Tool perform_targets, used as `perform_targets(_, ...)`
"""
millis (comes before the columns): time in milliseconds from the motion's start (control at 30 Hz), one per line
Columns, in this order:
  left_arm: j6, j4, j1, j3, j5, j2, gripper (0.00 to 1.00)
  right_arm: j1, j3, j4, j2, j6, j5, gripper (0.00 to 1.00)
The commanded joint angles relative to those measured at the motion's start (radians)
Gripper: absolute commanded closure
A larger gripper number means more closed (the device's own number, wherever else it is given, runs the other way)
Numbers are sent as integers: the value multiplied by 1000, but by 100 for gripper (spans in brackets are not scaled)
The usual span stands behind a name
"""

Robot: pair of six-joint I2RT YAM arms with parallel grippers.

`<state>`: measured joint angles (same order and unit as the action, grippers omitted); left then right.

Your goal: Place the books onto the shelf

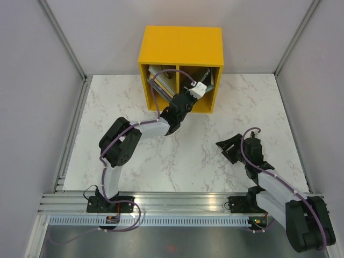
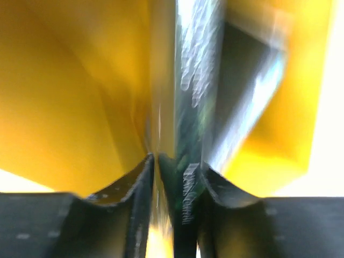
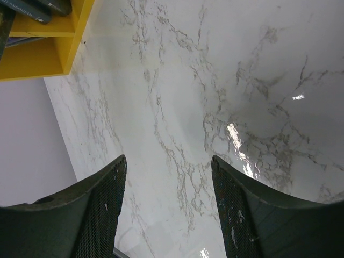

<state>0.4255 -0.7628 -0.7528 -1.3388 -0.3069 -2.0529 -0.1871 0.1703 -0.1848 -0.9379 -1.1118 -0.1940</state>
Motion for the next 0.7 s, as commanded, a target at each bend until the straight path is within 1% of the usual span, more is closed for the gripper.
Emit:
perform_targets(0, -114, 476, 38, 12, -92, -44, 60, -5, -6, 22, 31, 0, 2, 32)
perform_targets(33, -137, 526, 38, 6, -98, -44, 57, -3, -6, 30, 39, 3, 7, 31)
perform_targets(67, -146, 551, 40, -2, -110, -43, 50, -3, -6, 31, 42, 4, 7, 31)
perform_targets(100, -157, 569, 38, -5, -116, -41, 49, -3, -6, 34, 44, 4, 7, 31)
perform_targets(167, -177, 588, 38, 7, -109, -33, 44, -3, -5, 41, 45, 7, 5, 31)
perform_targets(200, -183, 588, 38, 10, -109, -29, 44, -2, -5, 41, 47, 6, 5, 31)
perform_targets(233, -188, 585, 40, 12, -109, -30, 46, -3, -5, 41, 48, 4, 4, 31)
perform_targets(300, -185, 577, 40, -3, -129, -41, 68, -2, -6, 41, 50, 3, 4, 31)
perform_targets(333, -185, 576, 40, -13, -144, -59, 82, -3, -8, 41, 50, 4, 4, 31)
perform_targets(367, -183, 571, 40, -34, -170, -67, 98, -3, -8, 42, 53, 3, 1, 31)
perform_targets(533, -169, 501, 41, -62, -202, -88, 98, -2, -12, 48, 62, 4, 10, 31)
perform_targets(667, -90, 438, 41, -112, -256, -151, 98, -2, -9, 45, 50, 7, 16, 31)
